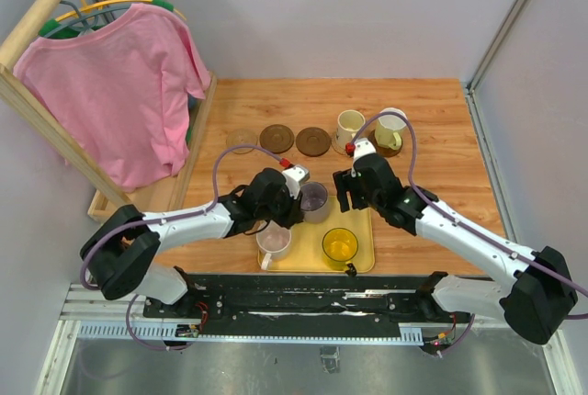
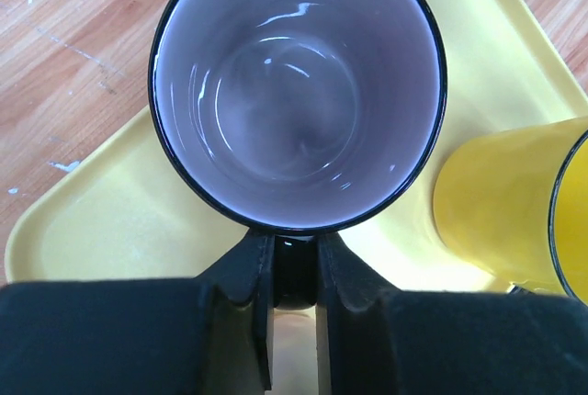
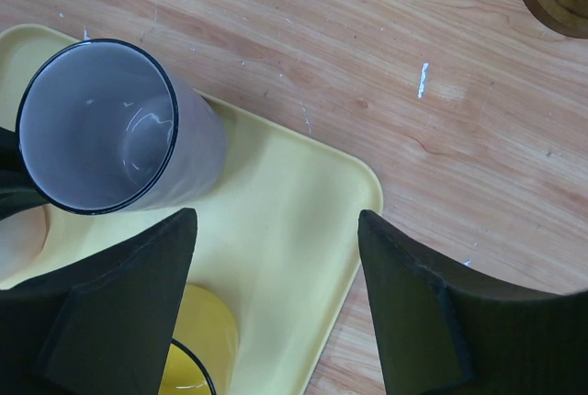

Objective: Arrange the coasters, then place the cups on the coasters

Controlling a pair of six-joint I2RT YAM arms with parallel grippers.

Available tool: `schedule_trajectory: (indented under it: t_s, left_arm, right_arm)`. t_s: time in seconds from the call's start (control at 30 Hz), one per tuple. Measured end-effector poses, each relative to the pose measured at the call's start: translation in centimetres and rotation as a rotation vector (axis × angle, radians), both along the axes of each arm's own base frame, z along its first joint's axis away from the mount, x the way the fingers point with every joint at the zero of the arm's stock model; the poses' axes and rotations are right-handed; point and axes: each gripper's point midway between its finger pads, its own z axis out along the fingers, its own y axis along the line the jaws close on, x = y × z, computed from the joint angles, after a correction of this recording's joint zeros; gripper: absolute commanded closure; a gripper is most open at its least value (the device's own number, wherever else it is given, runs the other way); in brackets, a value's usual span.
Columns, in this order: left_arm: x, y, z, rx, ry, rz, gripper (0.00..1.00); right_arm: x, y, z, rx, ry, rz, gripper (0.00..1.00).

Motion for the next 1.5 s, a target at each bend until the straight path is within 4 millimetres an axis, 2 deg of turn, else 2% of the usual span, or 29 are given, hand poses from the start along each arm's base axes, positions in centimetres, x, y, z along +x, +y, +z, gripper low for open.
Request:
schedule_trajectory:
  t_s: [0.23, 0.47, 0.67, 0.77, 0.87, 1.0, 1.07, 1.27, 1.4, 1.5]
  left_arm:
    - [0.0, 0.9, 0.5, 0.024, -0.012, 0.028, 0.99]
    - [0.9, 1.6, 2.2, 0.028, -0.070, 0.076, 0.99]
    - [3.9, 0.6, 5.8, -0.004, -0.158, 0.156, 1.00]
    - [6.6, -0.6, 7.8, -0.007, -0.212, 0.218, 1.00]
    - [9.3, -1.6, 8.8, 0.013, -0.253, 0.277, 0.99]
    - [13.2, -2.9, 8.7, 0.045, -0.271, 0.341, 0.99]
    - [14.8, -2.8, 8.2, 0.057, -0.262, 0.369, 0.99]
    - [19.1, -0.8, 6.2, 0.098, -0.211, 0.468, 1.00]
    - [21.1, 0.4, 4.9, 0.110, -0.178, 0.518, 0.99]
    - [21.9, 0.6, 4.2, 0.120, -0.160, 0.533, 0.99]
  right_arm:
    - [-0.2, -0.1, -0.5, -0.005, 0.009, 0.002, 0.28]
    - [-0.3, -0.2, -0.6, -0.002, 0.005, 0.002, 0.28]
    - [-0.1, -0.7, 0.2, 0.002, -0.029, -0.021, 0.28]
    - [0.2, -1.7, 0.9, -0.011, -0.064, -0.065, 0.28]
    - [0.5, -3.2, 1.5, -0.048, -0.096, -0.131, 0.28]
    - [0.9, -5.4, 2.6, -0.081, -0.148, -0.221, 0.28]
    - [1.0, -6.2, 3.3, -0.074, -0.172, -0.255, 0.28]
    - [1.8, -9.2, 5.0, -0.058, -0.221, -0.361, 0.29]
    - [2.0, -9.7, 4.7, -0.074, -0.214, -0.370, 0.29]
    - [2.2, -9.9, 4.3, -0.084, -0.202, -0.372, 0.29]
